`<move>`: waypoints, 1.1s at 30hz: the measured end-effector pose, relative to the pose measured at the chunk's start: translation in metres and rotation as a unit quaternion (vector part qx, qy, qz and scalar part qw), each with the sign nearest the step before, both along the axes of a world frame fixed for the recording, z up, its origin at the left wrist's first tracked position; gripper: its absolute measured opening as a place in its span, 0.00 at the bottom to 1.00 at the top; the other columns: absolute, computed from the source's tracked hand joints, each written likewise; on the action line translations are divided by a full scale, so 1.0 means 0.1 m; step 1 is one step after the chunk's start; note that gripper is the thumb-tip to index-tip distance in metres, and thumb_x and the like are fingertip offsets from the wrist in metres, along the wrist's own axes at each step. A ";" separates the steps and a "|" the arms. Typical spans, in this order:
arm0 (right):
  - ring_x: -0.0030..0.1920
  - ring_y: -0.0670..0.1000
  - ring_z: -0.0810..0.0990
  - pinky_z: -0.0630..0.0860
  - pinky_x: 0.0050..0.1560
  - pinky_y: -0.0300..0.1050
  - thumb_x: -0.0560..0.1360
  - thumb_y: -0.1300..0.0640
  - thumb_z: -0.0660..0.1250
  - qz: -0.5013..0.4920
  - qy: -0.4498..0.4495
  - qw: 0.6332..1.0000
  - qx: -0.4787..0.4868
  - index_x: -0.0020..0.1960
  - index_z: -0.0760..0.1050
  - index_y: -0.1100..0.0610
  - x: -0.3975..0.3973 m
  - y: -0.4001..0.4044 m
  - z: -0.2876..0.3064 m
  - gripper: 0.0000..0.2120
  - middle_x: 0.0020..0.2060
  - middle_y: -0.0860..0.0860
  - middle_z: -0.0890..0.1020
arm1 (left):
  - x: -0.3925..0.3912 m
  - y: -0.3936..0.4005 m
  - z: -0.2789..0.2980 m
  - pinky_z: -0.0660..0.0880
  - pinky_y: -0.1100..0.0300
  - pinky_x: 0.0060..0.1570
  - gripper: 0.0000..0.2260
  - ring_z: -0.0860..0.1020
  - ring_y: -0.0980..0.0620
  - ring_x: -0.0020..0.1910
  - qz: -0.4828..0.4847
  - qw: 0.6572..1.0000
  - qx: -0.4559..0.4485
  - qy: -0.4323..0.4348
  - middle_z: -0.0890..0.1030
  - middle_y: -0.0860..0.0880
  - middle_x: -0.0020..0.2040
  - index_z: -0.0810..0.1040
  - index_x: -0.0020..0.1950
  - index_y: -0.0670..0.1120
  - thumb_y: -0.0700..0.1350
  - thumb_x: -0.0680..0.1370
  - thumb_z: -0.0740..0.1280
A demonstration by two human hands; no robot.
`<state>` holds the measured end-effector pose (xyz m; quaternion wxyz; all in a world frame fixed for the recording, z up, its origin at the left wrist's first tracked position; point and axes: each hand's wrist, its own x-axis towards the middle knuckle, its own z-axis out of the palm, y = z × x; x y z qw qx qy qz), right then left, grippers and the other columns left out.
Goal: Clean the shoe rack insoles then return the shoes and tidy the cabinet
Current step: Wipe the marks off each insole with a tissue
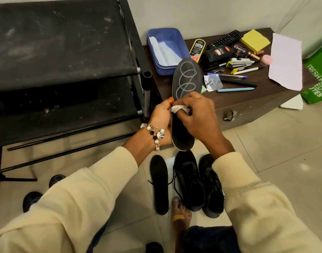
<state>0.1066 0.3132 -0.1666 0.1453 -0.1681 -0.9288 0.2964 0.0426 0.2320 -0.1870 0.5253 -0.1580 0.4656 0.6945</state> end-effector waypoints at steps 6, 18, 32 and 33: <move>0.47 0.48 0.78 0.77 0.51 0.44 0.72 0.58 0.72 0.092 -0.088 0.990 -0.063 0.51 0.83 0.54 0.05 0.06 0.09 0.08 0.46 0.49 0.80 | -0.09 -0.01 0.05 0.74 0.50 0.61 0.22 0.79 0.43 0.53 0.044 0.999 0.006 0.024 0.81 0.42 0.58 0.76 0.65 0.43 0.55 0.82 0.54; 0.49 0.46 0.75 0.70 0.49 0.36 0.73 0.60 0.70 -0.004 -0.042 0.999 -0.005 0.54 0.82 0.56 0.01 0.05 -0.01 0.10 0.49 0.51 0.79 | -0.09 0.00 -0.01 0.78 0.54 0.48 0.21 0.82 0.46 0.43 0.021 0.999 -0.003 0.036 0.84 0.44 0.43 0.80 0.55 0.44 0.56 0.82 0.54; 0.52 0.49 0.75 0.67 0.49 0.38 0.74 0.59 0.69 0.007 -0.108 0.993 0.038 0.55 0.82 0.54 0.03 0.10 0.00 0.10 0.51 0.53 0.79 | -0.13 -0.01 -0.03 0.76 0.57 0.44 0.19 0.80 0.47 0.40 0.053 0.996 -0.023 0.062 0.83 0.47 0.40 0.80 0.52 0.45 0.56 0.82 0.56; 0.51 0.48 0.75 0.67 0.49 0.38 0.74 0.58 0.69 0.037 -0.121 0.992 0.028 0.55 0.82 0.53 0.04 0.09 0.01 0.10 0.51 0.52 0.79 | -0.14 -0.02 -0.03 0.76 0.56 0.47 0.20 0.80 0.45 0.44 0.058 0.996 -0.026 0.058 0.83 0.46 0.45 0.79 0.57 0.44 0.57 0.81 0.56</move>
